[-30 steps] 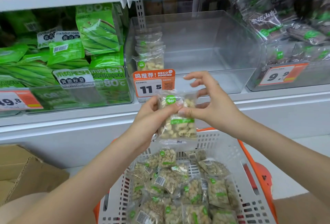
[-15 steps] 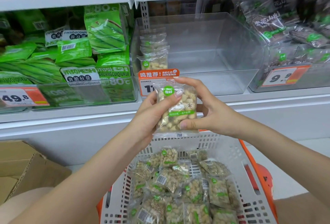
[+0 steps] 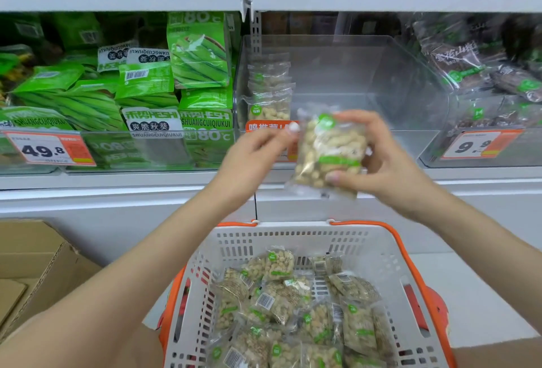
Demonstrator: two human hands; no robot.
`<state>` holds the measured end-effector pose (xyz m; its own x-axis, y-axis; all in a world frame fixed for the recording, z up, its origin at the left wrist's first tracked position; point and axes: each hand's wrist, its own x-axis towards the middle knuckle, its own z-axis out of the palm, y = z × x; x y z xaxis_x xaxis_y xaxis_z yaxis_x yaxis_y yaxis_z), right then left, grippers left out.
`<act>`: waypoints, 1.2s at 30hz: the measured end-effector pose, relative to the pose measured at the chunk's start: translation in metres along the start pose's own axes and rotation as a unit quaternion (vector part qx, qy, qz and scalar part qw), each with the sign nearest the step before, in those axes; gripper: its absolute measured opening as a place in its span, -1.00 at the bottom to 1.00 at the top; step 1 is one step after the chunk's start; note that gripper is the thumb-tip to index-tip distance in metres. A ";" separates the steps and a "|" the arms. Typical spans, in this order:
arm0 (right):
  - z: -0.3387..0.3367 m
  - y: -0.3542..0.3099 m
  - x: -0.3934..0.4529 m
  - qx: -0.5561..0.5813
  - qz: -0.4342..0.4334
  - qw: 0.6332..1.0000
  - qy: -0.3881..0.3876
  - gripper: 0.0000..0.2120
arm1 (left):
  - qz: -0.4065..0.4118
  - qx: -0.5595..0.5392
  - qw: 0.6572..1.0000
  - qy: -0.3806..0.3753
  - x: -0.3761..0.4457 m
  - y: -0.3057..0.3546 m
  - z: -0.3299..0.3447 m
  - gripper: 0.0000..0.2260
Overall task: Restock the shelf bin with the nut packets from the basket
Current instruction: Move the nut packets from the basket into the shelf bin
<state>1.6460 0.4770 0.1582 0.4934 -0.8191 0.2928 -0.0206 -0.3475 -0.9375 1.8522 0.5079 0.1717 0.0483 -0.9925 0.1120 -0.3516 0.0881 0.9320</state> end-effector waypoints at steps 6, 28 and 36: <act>-0.038 -0.026 0.064 -0.088 -0.052 0.992 0.075 -0.34 | 0.031 0.184 0.979 0.081 0.026 -0.032 -0.031 -0.87; 0.011 0.006 0.137 -0.184 0.243 0.950 -0.066 -0.30 | 0.046 0.202 0.974 0.088 0.037 -0.037 -0.031 -0.78; 0.015 0.003 0.153 -0.218 0.290 0.930 -0.061 -0.51 | 0.051 0.202 0.975 0.082 0.034 -0.035 -0.030 -0.79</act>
<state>1.7342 0.3571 0.1971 0.3839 -0.8774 -0.2878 -0.6522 -0.0371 -0.7571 1.8943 0.4733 0.1534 0.1306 -0.9504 0.2821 -0.7000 0.1131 0.7052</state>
